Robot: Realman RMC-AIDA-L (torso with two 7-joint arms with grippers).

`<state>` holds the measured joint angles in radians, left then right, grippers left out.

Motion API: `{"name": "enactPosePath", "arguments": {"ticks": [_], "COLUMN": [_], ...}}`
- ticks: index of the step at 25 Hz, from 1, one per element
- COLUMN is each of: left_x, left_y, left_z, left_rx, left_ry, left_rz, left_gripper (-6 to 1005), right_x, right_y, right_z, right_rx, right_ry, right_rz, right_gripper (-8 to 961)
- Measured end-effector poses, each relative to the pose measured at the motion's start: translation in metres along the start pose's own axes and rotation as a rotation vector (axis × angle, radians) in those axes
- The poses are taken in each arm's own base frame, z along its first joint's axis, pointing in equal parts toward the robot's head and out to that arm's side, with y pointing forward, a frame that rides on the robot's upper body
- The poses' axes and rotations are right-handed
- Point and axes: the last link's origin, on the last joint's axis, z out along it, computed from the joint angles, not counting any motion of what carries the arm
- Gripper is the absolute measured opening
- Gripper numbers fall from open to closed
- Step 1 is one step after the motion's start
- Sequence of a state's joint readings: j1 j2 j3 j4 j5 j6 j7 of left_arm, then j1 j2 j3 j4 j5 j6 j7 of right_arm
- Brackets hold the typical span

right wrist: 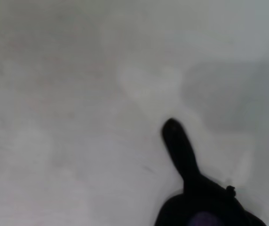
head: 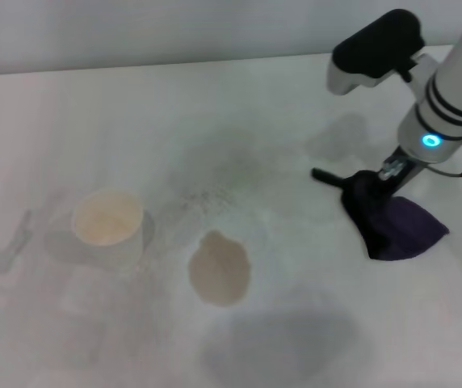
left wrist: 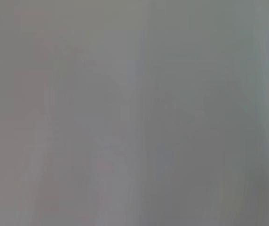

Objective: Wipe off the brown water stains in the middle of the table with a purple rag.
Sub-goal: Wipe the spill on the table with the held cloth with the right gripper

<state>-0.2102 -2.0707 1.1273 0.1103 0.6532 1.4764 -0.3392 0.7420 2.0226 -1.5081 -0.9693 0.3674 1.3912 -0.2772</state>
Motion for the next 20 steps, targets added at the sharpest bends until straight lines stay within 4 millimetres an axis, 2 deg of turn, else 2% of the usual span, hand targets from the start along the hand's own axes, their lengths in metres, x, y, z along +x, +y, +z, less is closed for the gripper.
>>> {"name": "enactPosePath", "arguments": {"ticks": [5,13,20], "left_x": [0.000,-0.001,-0.002], "left_y": [-0.001,0.000,0.000], "left_z": [0.000,-0.001,-0.003], "left_rx": [0.004,0.001,0.003], "left_ry": [-0.003,-0.006,-0.009], "left_rz": [0.001,0.001,0.001], "left_gripper": [873,872,872], "right_x": [-0.010,-0.025,-0.029], "right_y": [0.031,0.094,0.150], "right_z": [-0.005,-0.008,-0.013], "right_rx": [-0.054,-0.121,-0.211], "right_ry": [-0.029,-0.074,-0.099], "right_rz": [-0.080,-0.216,-0.329], "right_gripper": [96,95,96]}}
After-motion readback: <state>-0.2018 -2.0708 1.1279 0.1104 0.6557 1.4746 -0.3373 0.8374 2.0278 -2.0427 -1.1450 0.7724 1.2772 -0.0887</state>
